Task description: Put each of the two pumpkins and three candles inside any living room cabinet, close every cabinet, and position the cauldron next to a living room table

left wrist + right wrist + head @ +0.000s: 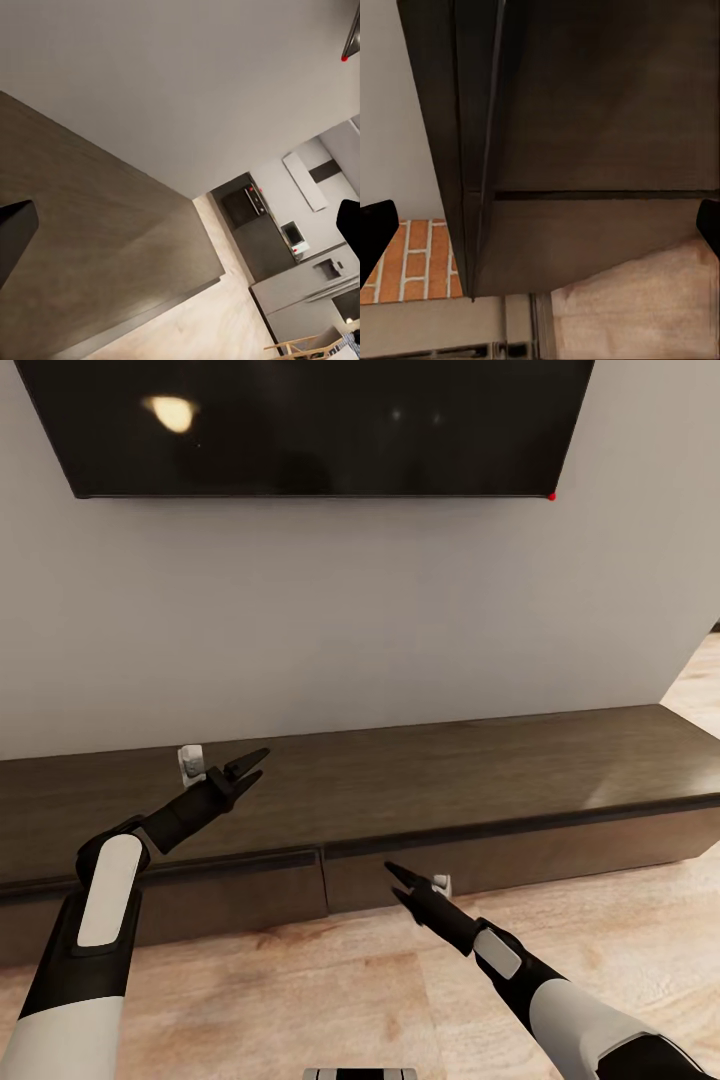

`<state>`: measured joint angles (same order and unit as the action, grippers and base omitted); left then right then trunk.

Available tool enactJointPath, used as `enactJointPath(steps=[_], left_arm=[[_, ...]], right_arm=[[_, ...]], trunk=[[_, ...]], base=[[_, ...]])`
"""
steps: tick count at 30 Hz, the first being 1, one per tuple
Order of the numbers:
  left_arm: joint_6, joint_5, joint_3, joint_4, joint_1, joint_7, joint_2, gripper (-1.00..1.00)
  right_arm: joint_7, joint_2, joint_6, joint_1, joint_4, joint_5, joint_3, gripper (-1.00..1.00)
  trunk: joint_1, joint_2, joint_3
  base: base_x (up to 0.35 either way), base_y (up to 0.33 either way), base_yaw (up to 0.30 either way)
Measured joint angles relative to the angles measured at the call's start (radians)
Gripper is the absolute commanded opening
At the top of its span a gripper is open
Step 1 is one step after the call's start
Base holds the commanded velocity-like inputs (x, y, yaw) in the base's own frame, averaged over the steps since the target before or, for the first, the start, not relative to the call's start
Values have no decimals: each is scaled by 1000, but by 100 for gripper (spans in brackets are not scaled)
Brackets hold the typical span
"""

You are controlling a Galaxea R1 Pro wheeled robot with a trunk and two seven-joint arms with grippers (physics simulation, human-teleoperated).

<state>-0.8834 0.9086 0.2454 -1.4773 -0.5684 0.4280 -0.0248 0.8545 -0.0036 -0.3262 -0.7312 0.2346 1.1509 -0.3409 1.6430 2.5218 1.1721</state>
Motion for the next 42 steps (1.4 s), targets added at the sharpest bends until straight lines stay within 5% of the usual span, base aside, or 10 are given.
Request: enactJointPath(steps=[13, 22, 42], left_arm=[[0, 0, 1, 0, 0, 0, 0, 100], [0, -1, 0, 0, 0, 0, 0, 100], [1, -1, 0, 1, 0, -2, 0, 100]], right_arm=[[-5, 1, 19, 0, 0, 10, 5, 100], [-1, 1, 12, 0, 0, 9, 107, 100], [7, 0, 13, 1, -3, 0, 103, 100]], trunk=[[0, 0, 0], [0, 0, 0], [0, 0, 0]], base=[[12, 0, 0], [147, 0, 0], [57, 0, 0]])
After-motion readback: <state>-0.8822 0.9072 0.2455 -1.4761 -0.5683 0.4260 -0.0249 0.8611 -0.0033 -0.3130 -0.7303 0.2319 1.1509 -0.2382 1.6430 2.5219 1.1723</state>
